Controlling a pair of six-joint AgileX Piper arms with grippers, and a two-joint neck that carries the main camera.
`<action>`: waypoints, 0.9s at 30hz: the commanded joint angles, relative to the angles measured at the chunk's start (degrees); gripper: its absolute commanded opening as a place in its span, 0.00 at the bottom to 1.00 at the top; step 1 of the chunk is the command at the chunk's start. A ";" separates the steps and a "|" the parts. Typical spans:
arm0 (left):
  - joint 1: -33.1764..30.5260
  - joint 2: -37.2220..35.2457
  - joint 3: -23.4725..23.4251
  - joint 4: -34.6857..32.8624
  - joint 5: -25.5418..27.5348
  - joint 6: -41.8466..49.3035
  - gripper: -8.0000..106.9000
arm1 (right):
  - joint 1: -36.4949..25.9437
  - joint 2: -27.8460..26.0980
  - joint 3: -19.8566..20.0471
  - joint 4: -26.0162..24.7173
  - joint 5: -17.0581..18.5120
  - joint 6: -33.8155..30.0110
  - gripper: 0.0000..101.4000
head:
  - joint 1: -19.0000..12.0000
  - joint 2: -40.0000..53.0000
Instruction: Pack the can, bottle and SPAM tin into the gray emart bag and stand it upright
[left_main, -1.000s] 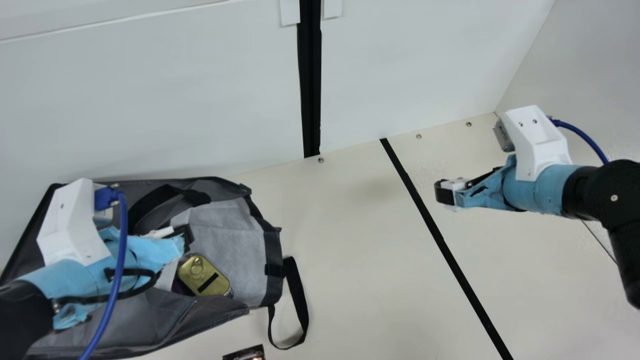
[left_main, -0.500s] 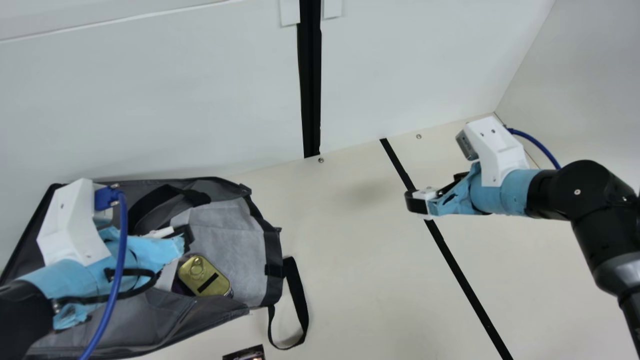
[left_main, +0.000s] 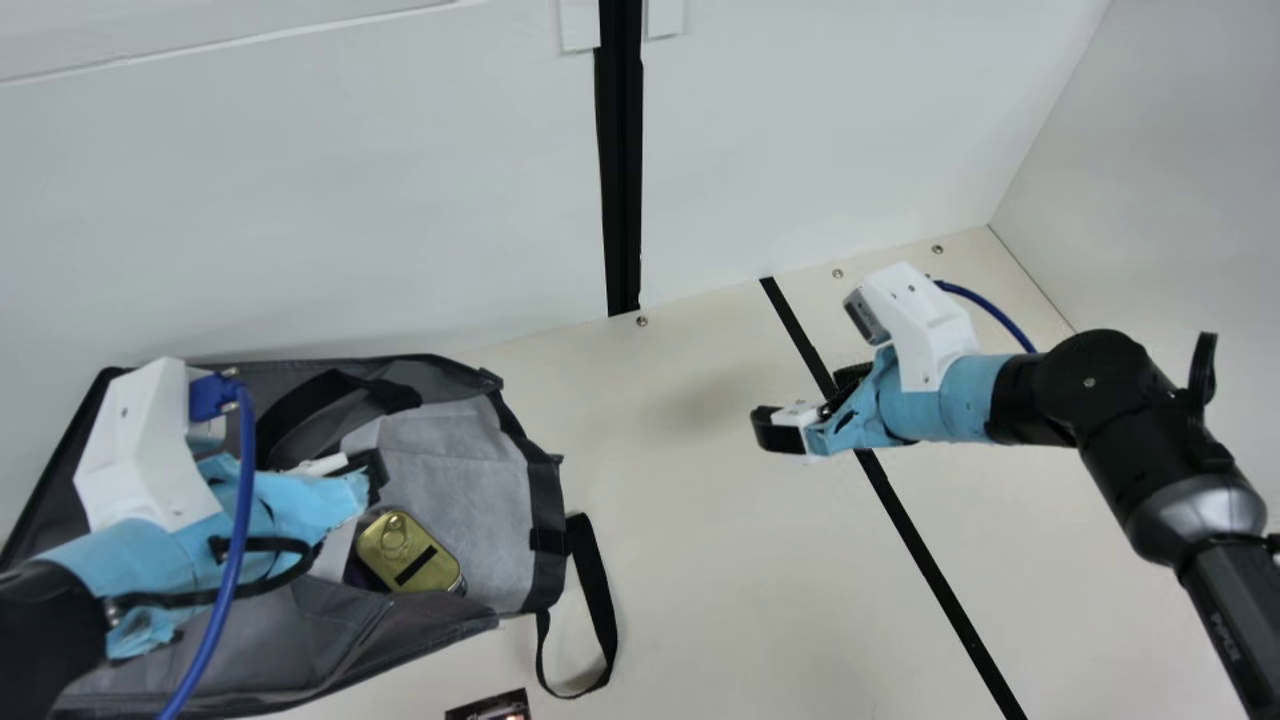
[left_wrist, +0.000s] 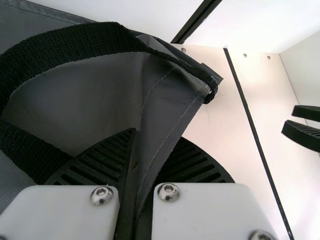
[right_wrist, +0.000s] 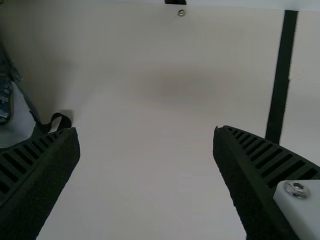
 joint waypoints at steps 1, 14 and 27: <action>0.00 0.00 0.00 0.00 0.00 0.00 0.00 | 0.21 0.51 0.10 1.83 0.58 -1.27 0.94 | -1.30 -0.05; 0.00 0.00 0.00 0.00 0.00 0.00 0.00 | 3.34 4.72 0.97 7.63 1.91 -7.08 0.94 | -1.30 -0.05; 0.00 0.00 0.00 0.00 0.00 0.00 0.00 | 7.63 9.60 0.57 10.69 2.00 -10.68 0.94 | -1.30 -0.05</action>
